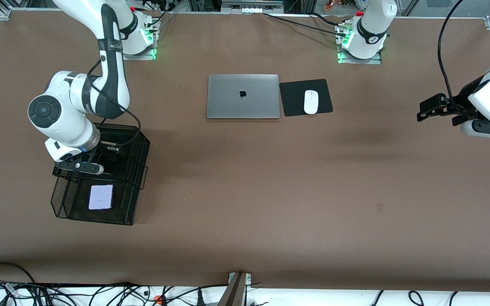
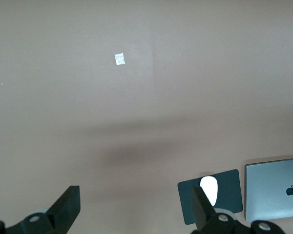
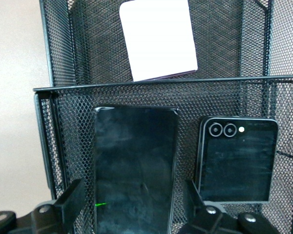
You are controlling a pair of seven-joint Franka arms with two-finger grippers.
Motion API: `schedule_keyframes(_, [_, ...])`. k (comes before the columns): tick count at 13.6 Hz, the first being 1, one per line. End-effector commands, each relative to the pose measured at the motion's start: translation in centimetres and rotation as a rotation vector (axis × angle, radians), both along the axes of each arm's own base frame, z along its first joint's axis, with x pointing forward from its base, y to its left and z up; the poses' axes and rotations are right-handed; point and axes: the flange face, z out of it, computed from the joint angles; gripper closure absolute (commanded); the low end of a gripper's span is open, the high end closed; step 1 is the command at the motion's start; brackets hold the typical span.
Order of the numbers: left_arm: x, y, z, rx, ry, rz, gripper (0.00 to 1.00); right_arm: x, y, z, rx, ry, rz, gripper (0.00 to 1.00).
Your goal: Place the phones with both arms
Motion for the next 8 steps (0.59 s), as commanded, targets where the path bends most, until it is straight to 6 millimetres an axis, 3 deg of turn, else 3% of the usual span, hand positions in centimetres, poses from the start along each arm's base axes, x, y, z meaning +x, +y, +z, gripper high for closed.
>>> schedule_keyframes(1, [-0.2, 0.0, 0.4, 0.024, 0.002, 0.004, 0.0, -0.1, 0.0, 0.7, 0.005, -0.012, -0.003, 0.01])
schedule_keyframes(4, [-0.2, -0.1, 0.5, 0.024, 0.002, 0.004, 0.0, 1.3, 1.6, 4.3, 0.029, -0.021, 0.033, 0.0])
schedule_keyframes(8, [-0.2, 0.0, 0.4, 0.024, 0.005, 0.004, 0.0, 1.9, 2.2, 12.5, 0.059, 0.058, 0.047, 0.0])
